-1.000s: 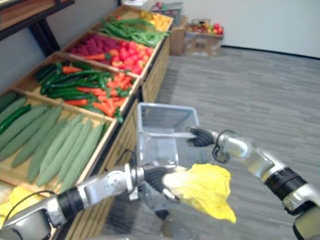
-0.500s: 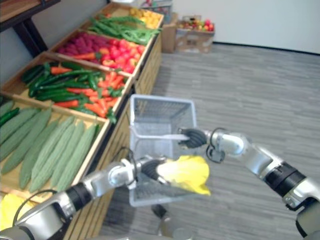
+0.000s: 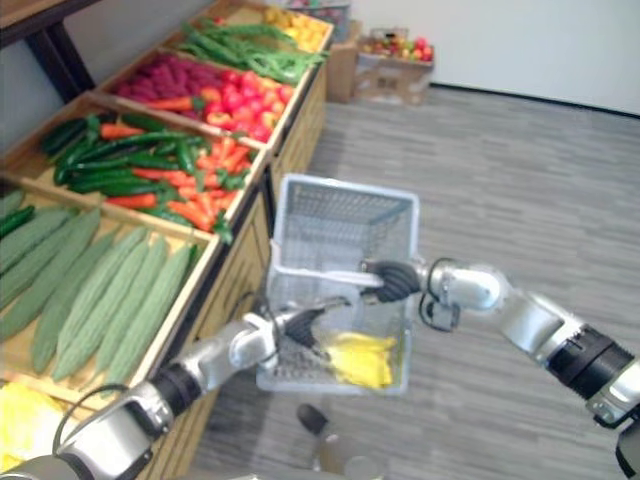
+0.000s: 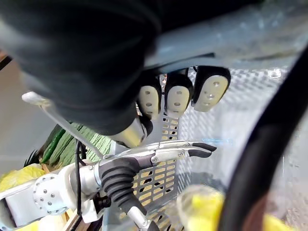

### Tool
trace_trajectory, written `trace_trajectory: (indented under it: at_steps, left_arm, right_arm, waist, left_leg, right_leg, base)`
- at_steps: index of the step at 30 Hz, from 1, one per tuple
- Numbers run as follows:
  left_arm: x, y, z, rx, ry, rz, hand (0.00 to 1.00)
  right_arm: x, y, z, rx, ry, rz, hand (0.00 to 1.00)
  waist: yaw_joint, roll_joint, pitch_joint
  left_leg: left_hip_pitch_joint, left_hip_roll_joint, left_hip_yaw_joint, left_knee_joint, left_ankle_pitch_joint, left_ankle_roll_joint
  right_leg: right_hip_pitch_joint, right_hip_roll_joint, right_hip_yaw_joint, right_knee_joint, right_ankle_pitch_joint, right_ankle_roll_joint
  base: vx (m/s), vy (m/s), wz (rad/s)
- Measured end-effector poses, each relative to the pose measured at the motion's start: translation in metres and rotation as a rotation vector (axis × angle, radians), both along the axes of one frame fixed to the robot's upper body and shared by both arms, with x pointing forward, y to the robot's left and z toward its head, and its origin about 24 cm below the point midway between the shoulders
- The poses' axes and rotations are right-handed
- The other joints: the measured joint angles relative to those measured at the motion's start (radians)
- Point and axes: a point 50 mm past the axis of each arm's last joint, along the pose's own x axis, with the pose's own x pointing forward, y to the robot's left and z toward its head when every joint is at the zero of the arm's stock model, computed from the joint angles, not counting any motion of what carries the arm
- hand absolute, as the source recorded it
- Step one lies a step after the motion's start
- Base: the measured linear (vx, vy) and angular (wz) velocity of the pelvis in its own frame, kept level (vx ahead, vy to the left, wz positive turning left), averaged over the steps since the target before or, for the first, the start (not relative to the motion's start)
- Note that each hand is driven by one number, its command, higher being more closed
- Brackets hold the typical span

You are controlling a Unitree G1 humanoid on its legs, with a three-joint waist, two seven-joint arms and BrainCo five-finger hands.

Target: Pick vegetable in the basket

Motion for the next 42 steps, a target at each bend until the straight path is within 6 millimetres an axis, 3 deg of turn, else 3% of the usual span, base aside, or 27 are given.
trace_trajectory:
  at_steps: [9, 16, 24, 26, 27, 28, 30, 33, 38, 42]
  left_arm:
    - [0.003, -0.020, 0.014, -0.053, -0.035, -0.016, 0.00]
    - [-0.013, -0.045, 0.058, -0.190, -0.169, -0.150, 0.00]
    - [-0.021, -0.028, 0.066, -0.208, -0.146, -0.149, 0.00]
    - [-0.041, -0.036, 0.083, -0.320, -0.149, -0.233, 0.00]
    - [-0.070, -0.052, 0.108, -0.449, -0.188, -0.395, 0.00]
    - [-0.075, -0.054, 0.112, -0.475, -0.195, -0.426, 0.00]
    - [-0.109, -0.066, 0.138, -0.641, -0.213, -0.609, 0.00]
    - [-0.113, -0.065, 0.141, -0.682, -0.188, -0.630, 0.00]
    - [-0.115, -0.054, 0.128, -0.655, -0.102, -0.606, 0.00]
    - [-0.123, -0.048, 0.137, -0.719, -0.078, -0.630, 0.00]
  right_arm:
    - [-0.012, -0.021, -0.002, 0.046, 0.011, -0.094, 1.00]
    - [-0.021, -0.034, -0.015, 0.103, 0.005, -0.192, 1.00]
    - [-0.022, -0.029, -0.048, 0.202, -0.065, -0.326, 1.00]
    - [-0.018, -0.043, -0.056, 0.231, -0.097, -0.466, 1.00]
    - [-0.014, -0.055, -0.065, 0.223, -0.109, -0.585, 1.00]
    - [-0.014, -0.057, -0.067, 0.216, -0.109, -0.603, 1.00]
    - [-0.015, -0.068, -0.084, 0.195, -0.088, -0.739, 1.00]
    - [-0.017, -0.079, -0.094, 0.185, -0.101, -0.863, 1.00]
    - [-0.027, -0.118, -0.090, 0.280, -0.202, -1.151, 1.00]
    - [-0.041, -0.141, -0.097, 0.309, -0.222, -1.314, 1.00]
  waist:
    - [0.018, -0.022, 0.007]
    - [0.040, -0.027, 0.006]
    - [0.046, -0.033, 0.003]
    - [0.054, -0.032, 0.002]
    - [0.073, -0.034, 0.001]
    - [0.076, -0.034, 0.000]
    - [0.092, -0.033, -0.002]
    - [0.100, -0.033, -0.012]
    - [0.109, -0.030, -0.014]
    - [0.134, -0.029, -0.018]
  left_leg:
    - [-0.032, -0.022, -0.054, -0.017, 0.000, 0.001]
    - [-0.046, -0.027, -0.098, -0.018, -0.004, 0.008]
    - [-0.088, -0.007, -0.184, 0.016, -0.013, 0.023]
    - [-0.104, -0.001, -0.214, 0.027, -0.015, 0.027]
    - [-0.117, 0.004, -0.233, 0.038, -0.019, 0.032]
    - [-0.120, 0.004, -0.237, 0.039, -0.019, 0.033]
    - [-0.125, 0.004, -0.267, 0.039, -0.019, 0.034]
    - [-0.150, 0.004, -0.311, 0.042, -0.021, 0.041]
    - [-0.214, 0.003, -0.422, 0.053, -0.010, 0.064]
    - [-0.252, -0.003, -0.515, 0.059, 0.000, 0.081]
  right_leg:
    - [0.003, -0.041, -0.033, -0.005, 0.000, 0.000]
    - [0.016, -0.072, -0.070, -0.020, 0.001, 0.001]
    - [0.021, -0.108, -0.145, -0.020, 0.001, 0.001]
    - [0.024, -0.120, -0.173, -0.022, 0.001, 0.000]
    - [0.024, -0.130, -0.191, -0.026, 0.001, 0.000]
    - [0.025, -0.132, -0.194, -0.027, 0.001, 0.000]
    - [0.042, -0.146, -0.221, -0.035, 0.001, 0.000]
    - [0.048, -0.165, -0.259, -0.040, 0.001, 0.000]
    - [0.053, -0.205, -0.355, -0.045, 0.000, -0.001]
    - [0.080, -0.239, -0.442, -0.055, 0.000, -0.001]
  base:
    - [-0.07, -0.028, 0.16]
    - [-0.03, -0.002, 0.20]
    - [-0.03, -0.009, 0.29]
    - [-0.03, 0.001, 0.44]
    - [-0.03, 0.013, 0.35]
    - [-0.02, 0.019, 0.43]
    - [-0.03, 0.023, 0.36]
    - [-0.03, 0.015, 0.39]
    - [-0.04, -0.003, 0.62]
    - [-0.05, -0.012, 0.64]
